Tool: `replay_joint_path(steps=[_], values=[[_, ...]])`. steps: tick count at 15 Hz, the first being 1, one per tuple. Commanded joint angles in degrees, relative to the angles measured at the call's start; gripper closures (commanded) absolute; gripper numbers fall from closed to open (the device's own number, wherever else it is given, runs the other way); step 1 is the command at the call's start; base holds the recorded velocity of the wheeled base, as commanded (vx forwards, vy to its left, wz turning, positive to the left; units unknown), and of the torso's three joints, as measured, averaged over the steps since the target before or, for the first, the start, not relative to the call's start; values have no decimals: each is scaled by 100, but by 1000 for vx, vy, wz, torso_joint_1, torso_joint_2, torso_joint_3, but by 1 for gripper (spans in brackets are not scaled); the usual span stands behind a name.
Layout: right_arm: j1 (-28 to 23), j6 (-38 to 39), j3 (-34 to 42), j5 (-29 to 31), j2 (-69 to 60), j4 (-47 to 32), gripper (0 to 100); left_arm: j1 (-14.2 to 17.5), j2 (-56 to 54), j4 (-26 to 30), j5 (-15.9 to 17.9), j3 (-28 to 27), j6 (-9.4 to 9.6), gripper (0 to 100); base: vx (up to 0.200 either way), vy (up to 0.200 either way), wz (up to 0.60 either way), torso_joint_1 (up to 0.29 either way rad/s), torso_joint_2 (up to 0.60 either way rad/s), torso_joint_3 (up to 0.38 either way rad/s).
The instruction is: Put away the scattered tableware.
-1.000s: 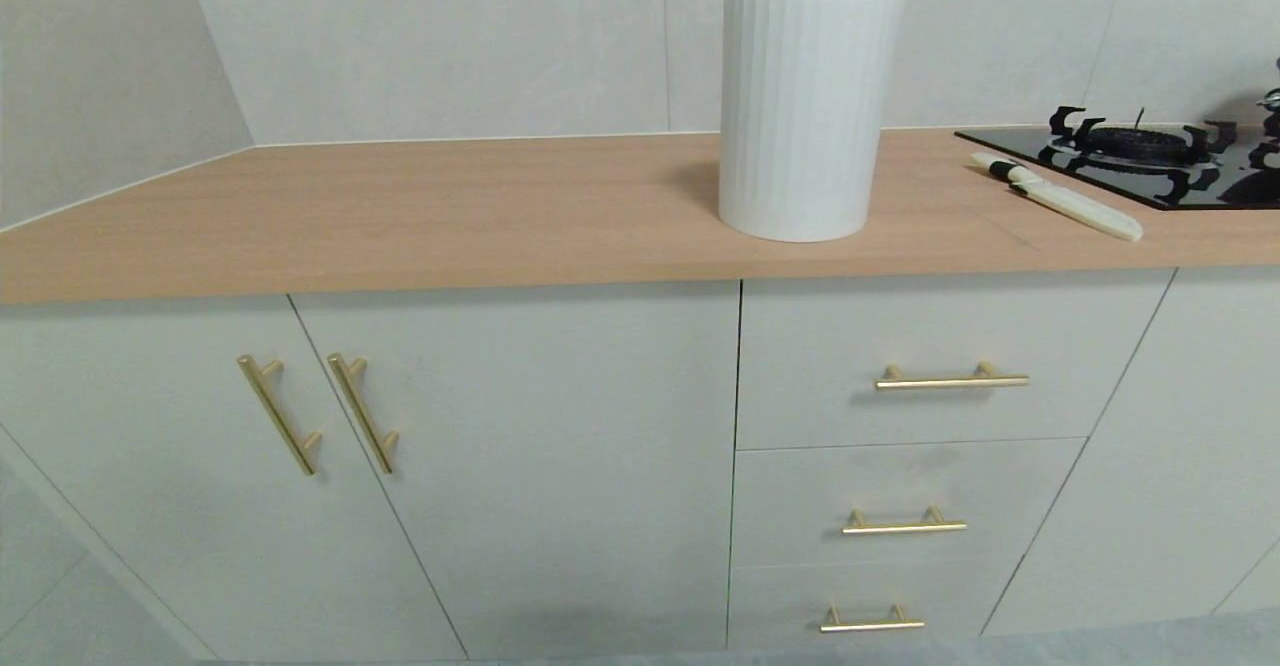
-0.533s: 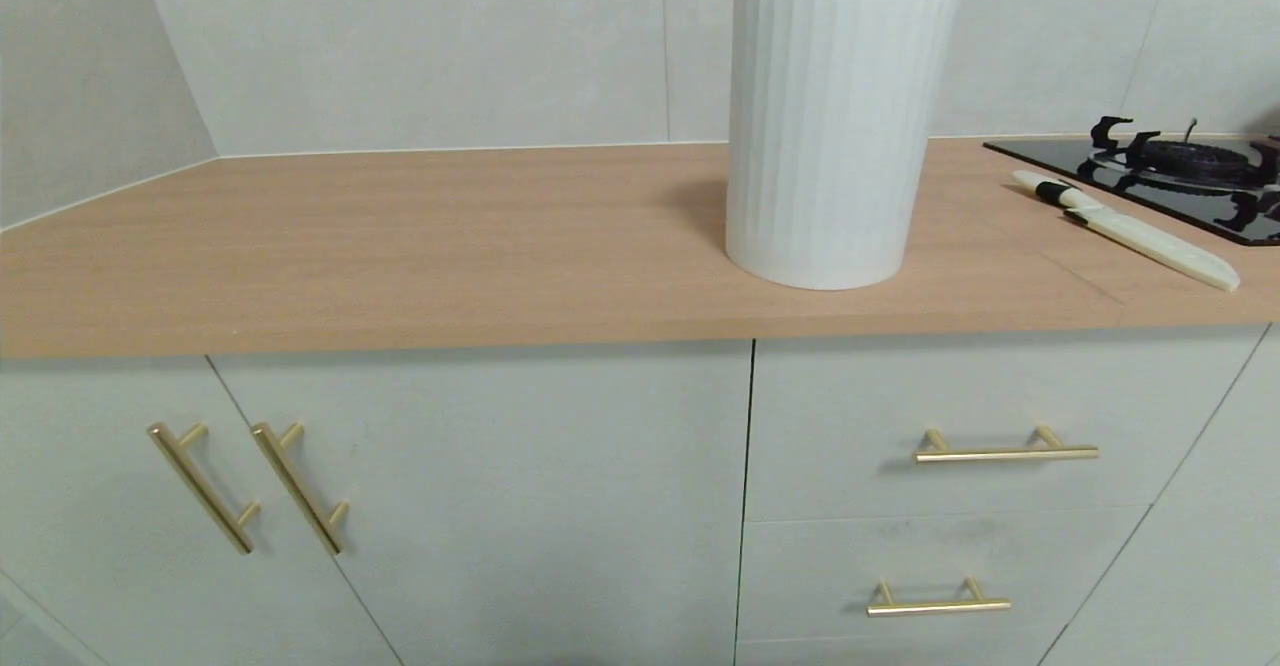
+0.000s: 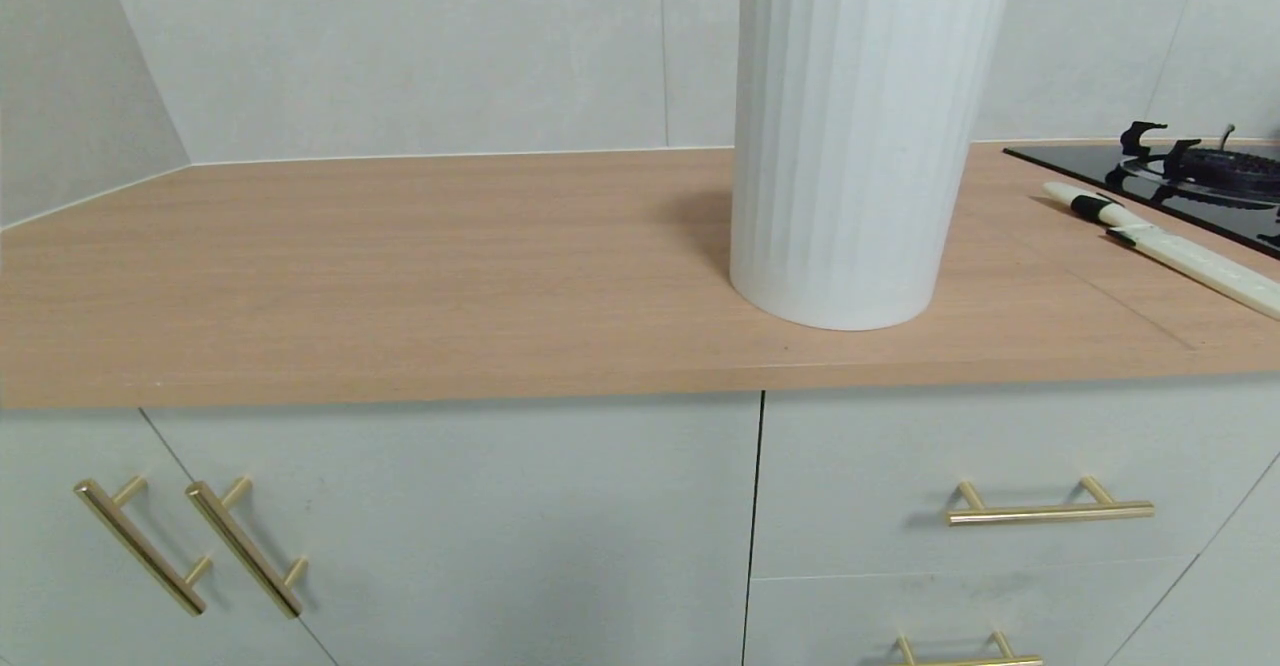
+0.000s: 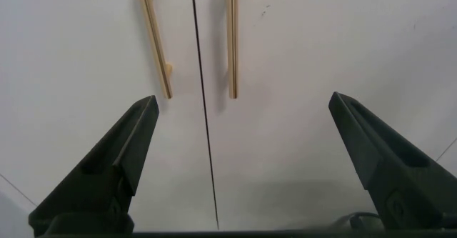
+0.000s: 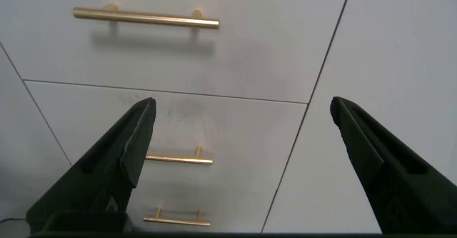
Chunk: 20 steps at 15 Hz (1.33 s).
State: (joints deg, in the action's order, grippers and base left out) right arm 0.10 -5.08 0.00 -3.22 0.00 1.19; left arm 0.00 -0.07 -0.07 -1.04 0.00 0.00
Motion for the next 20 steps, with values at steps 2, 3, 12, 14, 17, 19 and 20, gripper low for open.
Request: replay_joint_path(steps=[2, 3, 12, 14, 17, 19, 20], values=[[-1, -1, 0, -3, 9, 4, 0, 0, 7, -1, -2, 0, 9, 0, 0, 0, 0, 0, 0, 0], [-1, -1, 0, -3, 9, 4, 0, 0, 7, -1, -2, 0, 9, 0, 0, 0, 0, 0, 0, 0], [-1, 7, 0, -3, 9, 4, 0, 0, 7, -1, -2, 0, 0, 0, 0, -156, 0, 1, 0, 1], [-1, 7, 0, -3, 9, 4, 0, 0, 7, -1, -2, 0, 0, 0, 0, 0, 0, 0, 0, 0], [-1, 7, 0, -3, 9, 4, 0, 0, 7, -1, -2, 0, 0, 0, 0, 0, 0, 0, 0, 0], [-1, -1, 0, -3, 9, 4, 0, 0, 7, -10, -2, 0, 0, 0, 0, 0, 0, 0, 0, 0], [-1, -1, 0, -3, 9, 4, 0, 0, 7, -1, -2, 0, -9, 0, 0, 0, 0, 0, 0, 0]])
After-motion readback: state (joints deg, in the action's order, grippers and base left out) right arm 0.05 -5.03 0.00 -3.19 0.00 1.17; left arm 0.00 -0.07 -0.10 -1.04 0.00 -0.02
